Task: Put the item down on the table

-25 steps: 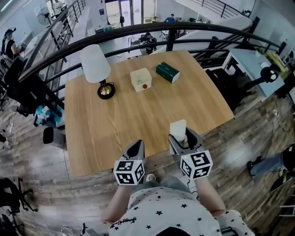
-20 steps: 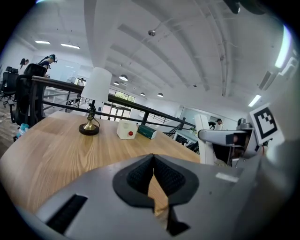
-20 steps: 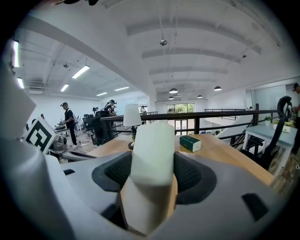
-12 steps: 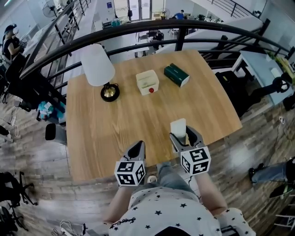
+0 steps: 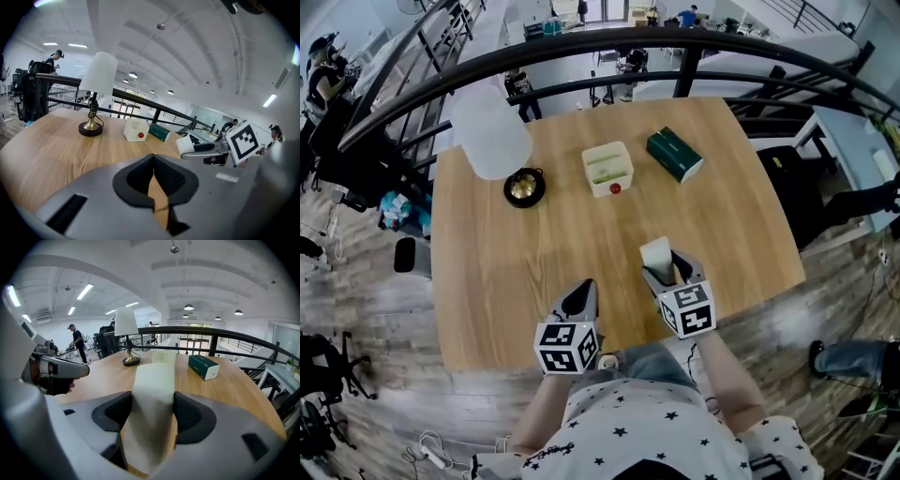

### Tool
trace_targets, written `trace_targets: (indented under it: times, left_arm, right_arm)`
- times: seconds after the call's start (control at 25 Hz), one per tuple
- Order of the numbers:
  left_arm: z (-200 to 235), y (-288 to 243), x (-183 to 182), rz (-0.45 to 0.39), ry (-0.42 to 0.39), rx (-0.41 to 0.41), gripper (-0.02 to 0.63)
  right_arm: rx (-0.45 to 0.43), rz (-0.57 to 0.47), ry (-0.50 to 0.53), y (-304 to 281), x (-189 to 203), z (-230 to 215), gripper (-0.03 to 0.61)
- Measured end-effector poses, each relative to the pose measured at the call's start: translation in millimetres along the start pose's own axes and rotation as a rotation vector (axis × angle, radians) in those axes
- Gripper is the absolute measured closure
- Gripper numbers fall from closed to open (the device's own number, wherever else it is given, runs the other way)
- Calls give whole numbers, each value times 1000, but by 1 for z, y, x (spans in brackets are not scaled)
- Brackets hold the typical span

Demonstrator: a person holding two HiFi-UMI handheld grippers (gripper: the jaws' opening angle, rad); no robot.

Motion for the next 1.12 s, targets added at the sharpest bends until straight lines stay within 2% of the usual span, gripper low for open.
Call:
trace_targets:
  times: [0.6,0.88,1.12]
  left_arm:
    - [15,-36,-8,17,18,-26,603]
    - [17,-37,-6,28,19,-33,601]
    - [19,-38,-4,30,21,-39,601]
  right_arm:
    - [-88,248,160,-85,27,-3,302]
    - [-123,321,197,-108,37,5,304]
    - [-116,356,258,-119,42,6,305]
Point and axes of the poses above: the fingertips, and each gripper's own axes: y backward along the fingers, z to its left, x out of its underside, the point moved 4 cm from there along y, backward along the fingers, and after that the axes turned 7 degrees about x, right-handed, at the moved point
